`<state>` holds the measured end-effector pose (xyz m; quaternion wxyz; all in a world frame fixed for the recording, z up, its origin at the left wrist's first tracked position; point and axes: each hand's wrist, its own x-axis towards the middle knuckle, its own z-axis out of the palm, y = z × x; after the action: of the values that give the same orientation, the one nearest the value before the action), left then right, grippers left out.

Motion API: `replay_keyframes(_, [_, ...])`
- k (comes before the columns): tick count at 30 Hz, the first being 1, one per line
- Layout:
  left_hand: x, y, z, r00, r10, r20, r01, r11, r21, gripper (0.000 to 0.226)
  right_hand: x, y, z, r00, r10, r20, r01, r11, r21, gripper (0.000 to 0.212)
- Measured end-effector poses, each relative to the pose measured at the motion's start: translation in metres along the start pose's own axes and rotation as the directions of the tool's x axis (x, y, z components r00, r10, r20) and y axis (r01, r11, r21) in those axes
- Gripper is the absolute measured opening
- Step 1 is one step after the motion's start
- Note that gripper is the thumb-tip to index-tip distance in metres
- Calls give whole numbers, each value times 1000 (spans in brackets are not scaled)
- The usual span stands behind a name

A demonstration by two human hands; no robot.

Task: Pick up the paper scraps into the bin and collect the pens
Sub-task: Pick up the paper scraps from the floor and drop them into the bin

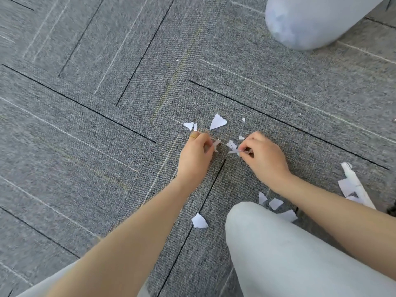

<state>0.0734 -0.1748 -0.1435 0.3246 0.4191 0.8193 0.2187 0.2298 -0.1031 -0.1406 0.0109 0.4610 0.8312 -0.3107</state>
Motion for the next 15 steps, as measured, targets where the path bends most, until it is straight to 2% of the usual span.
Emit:
replay_keyframes(5, [-5, -10, -12, 996, -69, 59, 72, 996, -58, 10, 0, 0, 0, 999, -42, 1, 42, 999, -35, 7])
replay_keyframes(8, [0, -10, -19, 991, -111, 72, 118, 988, -101, 7, 1, -4, -2, 1000, -10, -7, 10, 1000, -8, 16])
replay_keyframes(10, [3, -9, -20, 987, -127, 97, 134, 989, -67, 9, 4, -7, -3, 999, 31, 18, -31, 1000, 1, 18])
replay_keyframes(13, [3, -5, -18, 981, -152, 121, 154, 988, -2, 11, 8, -7, -4, 996, 47, 72, -45, 999, -23, 10])
replay_keyframes(15, [5, -3, -18, 981, -156, 113, 157, 988, 3, 12, 11, -7, -6, 996, 49, 81, -54, 997, 56, 8])
